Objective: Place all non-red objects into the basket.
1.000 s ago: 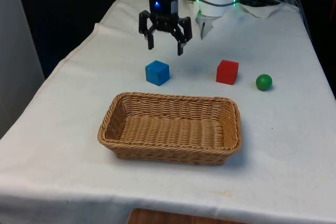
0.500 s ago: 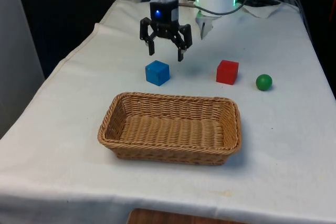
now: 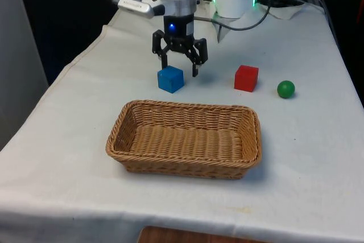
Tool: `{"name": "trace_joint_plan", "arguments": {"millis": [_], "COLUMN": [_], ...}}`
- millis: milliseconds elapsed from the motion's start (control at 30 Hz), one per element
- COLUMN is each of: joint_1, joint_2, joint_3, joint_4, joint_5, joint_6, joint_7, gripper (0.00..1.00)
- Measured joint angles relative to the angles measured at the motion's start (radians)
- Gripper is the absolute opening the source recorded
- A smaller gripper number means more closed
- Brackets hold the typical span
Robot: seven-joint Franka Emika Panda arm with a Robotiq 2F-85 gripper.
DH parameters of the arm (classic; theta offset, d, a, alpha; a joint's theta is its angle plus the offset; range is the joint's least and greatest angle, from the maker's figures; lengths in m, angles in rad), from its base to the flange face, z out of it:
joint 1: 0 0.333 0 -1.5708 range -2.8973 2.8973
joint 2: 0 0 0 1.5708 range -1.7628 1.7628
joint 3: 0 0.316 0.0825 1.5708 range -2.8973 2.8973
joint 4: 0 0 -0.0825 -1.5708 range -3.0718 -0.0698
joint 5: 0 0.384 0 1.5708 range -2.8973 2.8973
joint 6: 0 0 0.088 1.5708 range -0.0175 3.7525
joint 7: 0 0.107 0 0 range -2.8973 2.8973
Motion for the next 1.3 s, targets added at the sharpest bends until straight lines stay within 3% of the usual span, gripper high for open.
{"name": "trace_joint_plan", "arguments": {"millis": [367,767,1133,1300], "joint_1": [-0.002,-0.011,-0.012,-0.012], "joint_2": [0.031,0.086,0.086,0.086], "joint_3": [-0.001,-0.024,-0.031,-0.033], "joint_4": [0.012,0.102,0.102,0.101], "joint_5": [0.001,0.001,0.001,0.001], "joint_6": [0.025,-0.004,-0.004,-0.004], "joint_7": [0.0,-0.011,-0.016,-0.016], "gripper": [1.0,1.0,1.0,0.79]}}
